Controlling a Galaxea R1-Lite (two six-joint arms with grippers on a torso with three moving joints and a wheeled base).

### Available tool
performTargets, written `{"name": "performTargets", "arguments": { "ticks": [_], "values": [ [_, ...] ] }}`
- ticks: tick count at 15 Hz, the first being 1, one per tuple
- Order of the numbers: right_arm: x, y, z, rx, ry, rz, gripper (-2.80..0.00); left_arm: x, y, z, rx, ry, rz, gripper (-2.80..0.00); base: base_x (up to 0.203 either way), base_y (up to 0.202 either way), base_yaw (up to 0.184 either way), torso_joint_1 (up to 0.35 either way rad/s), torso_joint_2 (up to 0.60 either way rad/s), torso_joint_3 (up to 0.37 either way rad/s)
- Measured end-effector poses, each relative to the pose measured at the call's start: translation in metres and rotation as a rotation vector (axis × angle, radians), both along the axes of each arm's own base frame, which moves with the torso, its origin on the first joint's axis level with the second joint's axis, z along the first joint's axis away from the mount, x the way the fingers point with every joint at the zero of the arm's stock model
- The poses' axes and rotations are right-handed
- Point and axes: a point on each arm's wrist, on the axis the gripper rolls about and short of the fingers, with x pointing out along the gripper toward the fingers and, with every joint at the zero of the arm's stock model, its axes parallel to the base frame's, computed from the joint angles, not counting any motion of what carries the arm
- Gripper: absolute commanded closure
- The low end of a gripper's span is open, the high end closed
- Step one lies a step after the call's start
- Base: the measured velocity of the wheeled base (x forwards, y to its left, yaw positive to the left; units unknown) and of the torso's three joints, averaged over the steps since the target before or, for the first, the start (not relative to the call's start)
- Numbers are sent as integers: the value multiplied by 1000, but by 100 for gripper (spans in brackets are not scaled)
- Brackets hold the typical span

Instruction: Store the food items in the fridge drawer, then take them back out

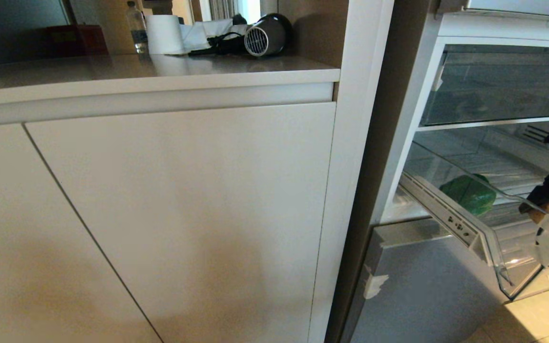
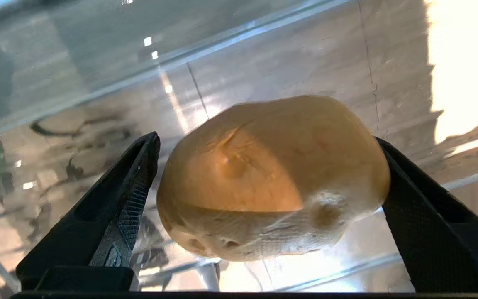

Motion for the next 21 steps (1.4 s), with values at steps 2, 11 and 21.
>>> {"name": "performTargets", "arguments": {
  "ticks": [2, 11, 21],
  "values": [
    [-2, 0, 0, -11, 20, 9, -280, 0, 0, 0, 0, 0, 0, 0, 0, 0, 0, 0, 0, 0],
    [-3, 1, -2, -13, 43, 12, -280, 0, 0, 0, 0, 0, 0, 0, 0, 0, 0, 0, 0, 0],
    [-4, 1, -2, -13, 51, 19, 0, 0, 0, 0, 0, 0, 0, 0, 0, 0, 0, 0, 0, 0]
  ]
}}
